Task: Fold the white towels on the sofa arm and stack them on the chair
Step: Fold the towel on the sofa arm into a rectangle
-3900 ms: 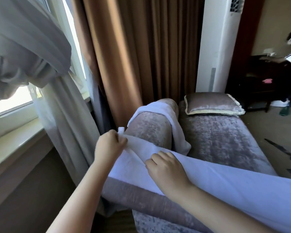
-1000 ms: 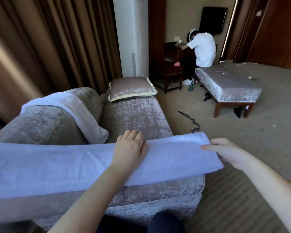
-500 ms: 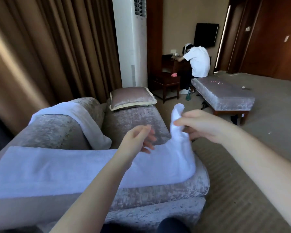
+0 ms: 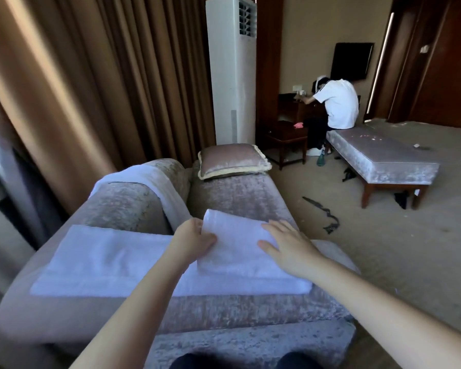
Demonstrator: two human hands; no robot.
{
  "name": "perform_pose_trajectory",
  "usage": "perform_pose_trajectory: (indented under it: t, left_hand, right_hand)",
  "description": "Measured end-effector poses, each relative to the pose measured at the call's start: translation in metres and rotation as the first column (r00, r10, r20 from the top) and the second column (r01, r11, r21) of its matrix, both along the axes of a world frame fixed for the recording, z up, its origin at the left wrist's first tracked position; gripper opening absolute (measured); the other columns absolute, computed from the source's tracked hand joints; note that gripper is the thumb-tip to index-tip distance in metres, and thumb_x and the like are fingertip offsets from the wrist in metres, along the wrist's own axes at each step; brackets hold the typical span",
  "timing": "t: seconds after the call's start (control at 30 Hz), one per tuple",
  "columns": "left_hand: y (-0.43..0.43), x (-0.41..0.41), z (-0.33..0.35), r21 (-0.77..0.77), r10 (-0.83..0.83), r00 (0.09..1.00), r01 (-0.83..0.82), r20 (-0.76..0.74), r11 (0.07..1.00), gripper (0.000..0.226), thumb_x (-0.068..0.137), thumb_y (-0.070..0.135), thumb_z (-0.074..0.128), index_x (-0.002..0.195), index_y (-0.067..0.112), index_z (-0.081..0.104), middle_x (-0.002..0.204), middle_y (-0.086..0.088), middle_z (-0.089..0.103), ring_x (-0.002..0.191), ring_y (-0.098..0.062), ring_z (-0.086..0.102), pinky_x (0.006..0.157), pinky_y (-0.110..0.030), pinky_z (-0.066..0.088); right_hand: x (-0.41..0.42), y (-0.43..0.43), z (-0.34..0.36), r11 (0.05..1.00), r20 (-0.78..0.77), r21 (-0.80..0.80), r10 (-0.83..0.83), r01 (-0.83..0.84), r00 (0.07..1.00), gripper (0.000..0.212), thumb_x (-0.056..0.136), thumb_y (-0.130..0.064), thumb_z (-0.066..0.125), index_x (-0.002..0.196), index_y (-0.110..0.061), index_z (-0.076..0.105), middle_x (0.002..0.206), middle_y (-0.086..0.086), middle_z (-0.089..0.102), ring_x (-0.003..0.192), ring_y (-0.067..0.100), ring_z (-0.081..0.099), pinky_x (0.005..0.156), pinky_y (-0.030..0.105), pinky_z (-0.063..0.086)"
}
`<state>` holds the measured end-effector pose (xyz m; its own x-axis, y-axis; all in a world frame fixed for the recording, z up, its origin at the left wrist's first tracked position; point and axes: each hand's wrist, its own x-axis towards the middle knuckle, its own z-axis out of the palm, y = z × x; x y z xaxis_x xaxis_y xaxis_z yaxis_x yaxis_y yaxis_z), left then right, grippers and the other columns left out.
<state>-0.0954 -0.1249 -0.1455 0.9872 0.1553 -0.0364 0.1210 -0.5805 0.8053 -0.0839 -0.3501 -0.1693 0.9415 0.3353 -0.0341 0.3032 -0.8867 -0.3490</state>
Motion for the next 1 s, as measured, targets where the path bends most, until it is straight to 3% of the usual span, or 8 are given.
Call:
perform_pose_trajectory:
  t: [0.13, 0.23, 0.37, 0.5, 0.63, 0.7, 0.8, 1.0]
  left_hand:
    - [0.002, -0.011, -0.021, 0.481, 0.014, 0.968, -0.137, 0.251, 0.866, 0.057, 0.084, 0.018, 0.068, 0.133, 0.015, 0.041, 0.11, -0.004, 0.055, 0.097, -0.026, 0.052, 0.065, -0.03, 0.039]
    - [-0.016, -0.006, -0.028, 0.621, -0.264, 0.773, -0.205, 0.577, 0.757, 0.046, 0.084, 0.022, 0.063, 0.127, 0.01, 0.058, 0.121, -0.008, 0.061, 0.106, -0.034, 0.059, 0.076, -0.04, 0.052]
    - [-0.038, 0.002, -0.051, 0.8, -0.471, 0.822, 0.03, 0.321, 0.599, 0.055, 0.092, 0.048, 0.036, 0.114, 0.011, 0.07, 0.119, -0.007, 0.069, 0.11, -0.033, 0.064, 0.087, -0.048, 0.053]
    - [-0.032, -0.002, -0.073, 0.815, -0.395, 0.901, 0.089, 0.179, 0.573, 0.067, 0.095, 0.058, 0.027, 0.117, 0.012, 0.071, 0.119, -0.01, 0.069, 0.109, -0.036, 0.065, 0.091, -0.051, 0.05]
    - [-0.037, -0.006, -0.069, 0.794, -0.366, 0.911, 0.078, 0.188, 0.603, 0.086, 0.09, 0.068, 0.001, 0.142, 0.019, 0.049, 0.147, -0.005, 0.047, 0.138, -0.032, 0.041, 0.116, -0.045, 0.024]
    - [-0.036, -0.007, -0.071, 0.794, -0.356, 0.916, 0.073, 0.186, 0.603, 0.089, 0.087, 0.07, -0.003, 0.147, 0.021, 0.041, 0.153, -0.003, 0.04, 0.143, -0.029, 0.031, 0.119, -0.043, 0.014]
    - [-0.036, -0.007, -0.072, 0.784, -0.361, 0.907, 0.057, 0.219, 0.618, 0.086, 0.09, 0.069, 0.002, 0.143, 0.02, 0.048, 0.148, -0.004, 0.047, 0.14, -0.029, 0.037, 0.117, -0.044, 0.02]
    - [-0.02, -0.015, -0.06, 0.718, -0.372, 0.91, 0.133, 0.186, 0.684, 0.088, 0.082, 0.063, -0.004, 0.148, 0.023, 0.039, 0.157, 0.007, 0.031, 0.148, -0.014, 0.019, 0.121, -0.034, 0.001]
  right_hand:
    - [-0.002, 0.002, -0.026, 0.996, 0.031, -0.094, -0.008, 0.011, 0.999, 0.073, 0.092, -0.066, 0.009, 0.155, -0.029, 0.013, 0.162, -0.01, 0.004, 0.149, 0.012, -0.005, 0.119, 0.037, -0.002]
    - [-0.001, 0.003, -0.032, 0.996, 0.105, -0.085, -0.006, 0.015, 0.994, 0.085, 0.082, -0.071, -0.001, 0.154, -0.03, 0.015, 0.162, -0.012, 0.008, 0.149, 0.011, -0.003, 0.118, 0.034, -0.004]
    - [-0.002, 0.002, -0.04, 0.995, 0.219, -0.093, -0.016, 0.037, 0.976, 0.121, 0.057, -0.083, -0.031, 0.152, -0.031, 0.022, 0.16, -0.013, 0.018, 0.148, 0.01, 0.005, 0.117, 0.031, -0.001]
    - [0.0, 0.002, -0.043, 1.0, 0.215, -0.021, -0.006, 0.011, 0.977, 0.095, 0.076, -0.08, -0.005, 0.152, -0.03, 0.024, 0.159, -0.014, 0.019, 0.148, 0.009, 0.008, 0.119, 0.031, 0.002]
    - [0.001, -0.026, -0.047, 0.837, 0.15, 0.514, -0.302, 0.187, 0.942, 0.049, 0.097, -0.04, 0.049, 0.14, -0.017, 0.044, 0.144, -0.002, 0.044, 0.136, 0.018, 0.037, 0.111, 0.035, 0.031]
    - [-0.003, -0.046, -0.048, 0.808, 0.198, 0.496, -0.461, 0.317, 0.865, 0.031, 0.095, -0.036, 0.054, 0.113, -0.013, 0.062, 0.11, 0.001, 0.063, 0.109, 0.025, 0.056, 0.086, 0.034, 0.044]
    - [-0.009, -0.054, -0.044, 0.841, 0.096, 0.405, -0.431, 0.36, 0.897, 0.036, 0.094, -0.043, 0.055, 0.073, -0.014, 0.059, 0.066, -0.005, 0.056, 0.065, 0.014, 0.053, 0.054, 0.026, 0.033]
    - [-0.009, -0.047, -0.037, 0.891, 0.078, 0.349, -0.335, 0.289, 0.939, 0.054, 0.091, -0.039, 0.06, 0.052, -0.017, 0.029, 0.045, -0.003, 0.027, 0.044, 0.015, 0.026, 0.051, 0.033, 0.018]
